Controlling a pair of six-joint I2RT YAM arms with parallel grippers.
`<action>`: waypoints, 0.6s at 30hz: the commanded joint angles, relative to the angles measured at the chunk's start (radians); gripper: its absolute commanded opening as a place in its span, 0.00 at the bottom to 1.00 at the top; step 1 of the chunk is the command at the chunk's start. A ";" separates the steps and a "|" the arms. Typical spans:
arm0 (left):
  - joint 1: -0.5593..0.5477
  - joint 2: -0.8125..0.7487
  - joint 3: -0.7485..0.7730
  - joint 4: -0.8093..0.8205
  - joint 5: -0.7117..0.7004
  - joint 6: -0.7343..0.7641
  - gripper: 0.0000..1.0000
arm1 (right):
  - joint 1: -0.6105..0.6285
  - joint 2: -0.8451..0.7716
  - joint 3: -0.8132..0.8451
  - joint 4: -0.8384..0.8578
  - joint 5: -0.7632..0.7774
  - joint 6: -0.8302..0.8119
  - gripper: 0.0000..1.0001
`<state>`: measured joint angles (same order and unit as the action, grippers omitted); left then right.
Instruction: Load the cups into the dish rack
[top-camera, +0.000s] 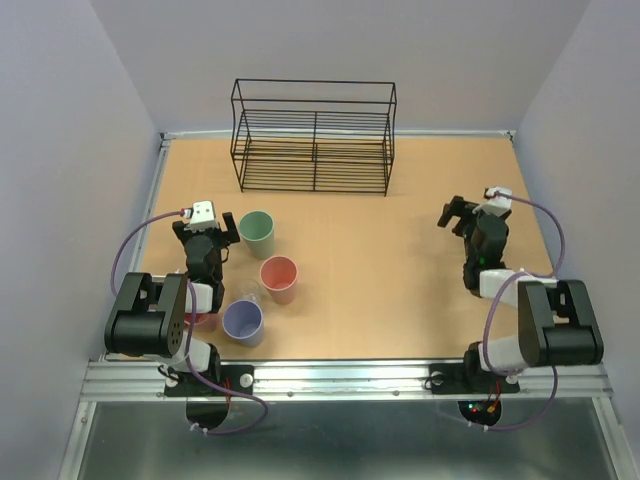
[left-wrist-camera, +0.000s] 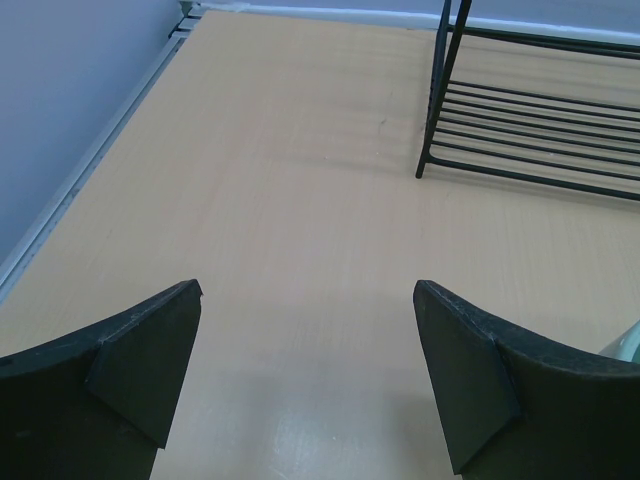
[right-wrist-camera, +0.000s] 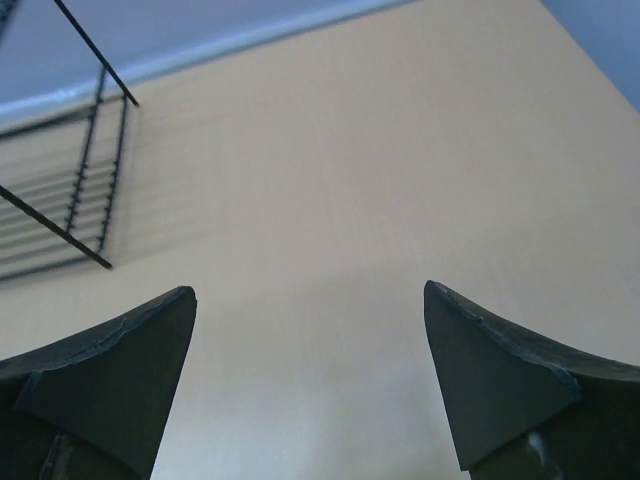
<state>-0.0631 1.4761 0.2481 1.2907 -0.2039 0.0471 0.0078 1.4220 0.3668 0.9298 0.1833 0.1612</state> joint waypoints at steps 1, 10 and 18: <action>0.006 -0.022 -0.007 0.249 -0.011 0.007 0.99 | 0.001 -0.133 0.250 -0.464 -0.028 0.243 1.00; 0.006 -0.022 -0.006 0.249 -0.011 0.007 0.99 | 0.000 -0.172 0.443 -0.671 -0.537 0.633 1.00; 0.006 -0.020 -0.006 0.251 -0.011 0.005 0.99 | 0.006 0.055 0.720 -0.681 -0.660 0.742 1.00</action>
<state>-0.0631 1.4761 0.2481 1.2903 -0.2039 0.0471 0.0082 1.3884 0.9279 0.2619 -0.3752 0.8204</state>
